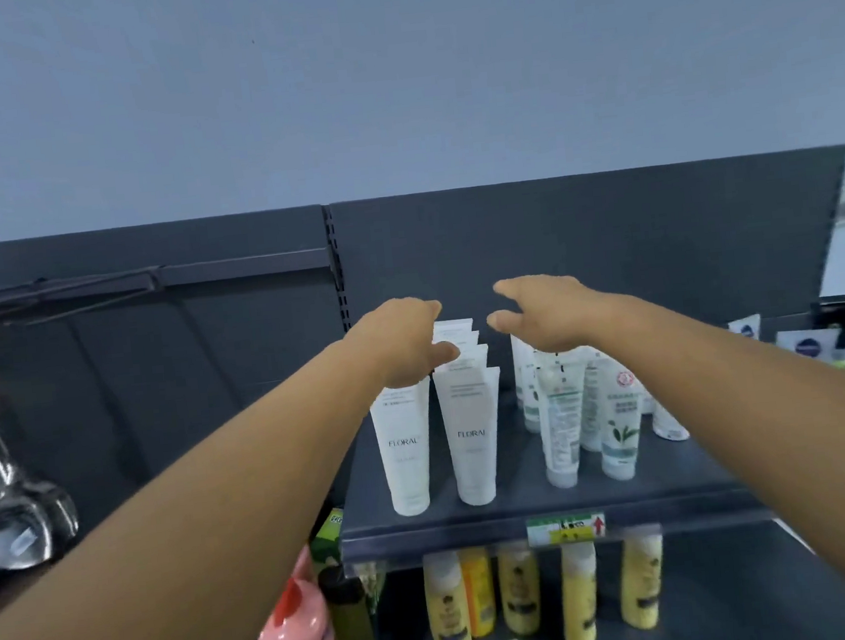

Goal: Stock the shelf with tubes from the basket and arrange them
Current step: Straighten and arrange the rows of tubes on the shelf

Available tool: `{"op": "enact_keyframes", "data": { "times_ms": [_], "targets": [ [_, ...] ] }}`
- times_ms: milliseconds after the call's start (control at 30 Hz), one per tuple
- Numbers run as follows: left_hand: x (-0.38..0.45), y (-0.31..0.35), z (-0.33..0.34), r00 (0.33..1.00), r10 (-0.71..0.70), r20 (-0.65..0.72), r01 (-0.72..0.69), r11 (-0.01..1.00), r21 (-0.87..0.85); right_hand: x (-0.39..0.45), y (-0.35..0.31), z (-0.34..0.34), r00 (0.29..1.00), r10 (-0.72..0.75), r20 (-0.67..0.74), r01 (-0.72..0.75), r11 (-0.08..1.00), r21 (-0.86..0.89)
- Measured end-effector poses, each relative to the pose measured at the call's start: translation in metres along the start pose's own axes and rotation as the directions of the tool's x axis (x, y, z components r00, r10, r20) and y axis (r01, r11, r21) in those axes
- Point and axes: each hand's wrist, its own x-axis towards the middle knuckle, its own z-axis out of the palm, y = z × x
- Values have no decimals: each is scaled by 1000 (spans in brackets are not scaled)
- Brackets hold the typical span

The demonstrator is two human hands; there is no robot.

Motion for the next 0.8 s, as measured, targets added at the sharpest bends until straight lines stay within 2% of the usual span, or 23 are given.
{"op": "enact_keyframes", "data": {
  "times_ms": [233, 433, 633, 800],
  "targets": [
    [-56, 41, 5, 998, 58, 34, -57, 998, -29, -72, 15, -5, 999, 24, 25, -23, 999, -25],
    [-69, 69, 16, 994, 97, 56, -94, 994, -54, -99, 50, -2, 997, 68, 35, -66, 997, -34],
    [-41, 96, 36, 990, 126, 66, -120, 990, -79, -92, 90, 17, 995, 88, 52, -87, 996, -15],
    [11, 116, 71, 990, 121, 66, -120, 993, -21, -63, 129, 36, 999, 20, 49, -19, 1000, -19]
  ]
}}
